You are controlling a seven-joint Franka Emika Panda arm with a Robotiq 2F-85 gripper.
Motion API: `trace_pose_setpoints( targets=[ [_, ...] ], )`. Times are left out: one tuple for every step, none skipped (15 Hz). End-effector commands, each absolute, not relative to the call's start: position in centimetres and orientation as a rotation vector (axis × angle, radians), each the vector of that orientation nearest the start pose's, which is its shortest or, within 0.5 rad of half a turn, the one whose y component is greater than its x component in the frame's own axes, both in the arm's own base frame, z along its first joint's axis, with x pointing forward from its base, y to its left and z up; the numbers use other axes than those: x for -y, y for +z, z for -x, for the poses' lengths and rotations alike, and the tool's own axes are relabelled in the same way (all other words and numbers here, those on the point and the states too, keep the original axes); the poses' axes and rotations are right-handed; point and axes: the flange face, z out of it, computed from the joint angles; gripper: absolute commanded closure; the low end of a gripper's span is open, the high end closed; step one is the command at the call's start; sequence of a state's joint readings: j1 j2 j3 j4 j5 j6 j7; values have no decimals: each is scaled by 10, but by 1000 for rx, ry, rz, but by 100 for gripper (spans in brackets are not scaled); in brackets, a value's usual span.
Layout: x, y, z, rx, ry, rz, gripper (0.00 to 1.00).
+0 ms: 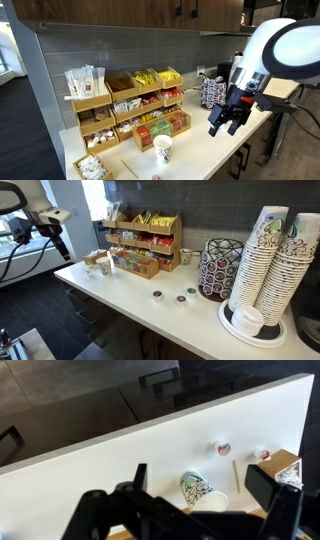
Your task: Stack the three coffee pods on the counter together
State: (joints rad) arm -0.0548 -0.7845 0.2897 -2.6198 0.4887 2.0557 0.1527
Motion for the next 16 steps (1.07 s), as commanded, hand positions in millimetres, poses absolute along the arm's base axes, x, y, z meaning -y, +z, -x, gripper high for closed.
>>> trace_pose_setpoints(
  targets=[
    [-113, 493, -332, -240, -254, 2845, 0],
    [-112, 490, -334, -246, -253, 2846, 0],
    [-111, 490, -335, -249, -253, 2845, 0],
    [-111, 490, -335, -250, -254, 2845, 0],
    [-111, 490, -335, -250, -255, 2844, 0],
    [-111, 490, -335, -250, -256, 2844, 0],
    [-111, 491, -335, -250, -257, 2844, 0],
    [-111, 491, -335, -250, -258, 2844, 0],
    [-111, 491, -335, -250, -258, 2844, 0],
    [-111, 491, -335, -250, -258, 2844, 0],
    [-111, 491, -335, -250, -258, 2844, 0],
    [-111, 491, -335, -250, -258, 2844, 0],
    [-110, 488, -337, -254, -255, 2859, 0],
    [-100, 481, -345, -274, -245, 2899, 0],
    [-93, 478, -350, -284, -238, 2930, 0],
    [-82, 474, -357, -286, -239, 2978, 0]
  ],
)
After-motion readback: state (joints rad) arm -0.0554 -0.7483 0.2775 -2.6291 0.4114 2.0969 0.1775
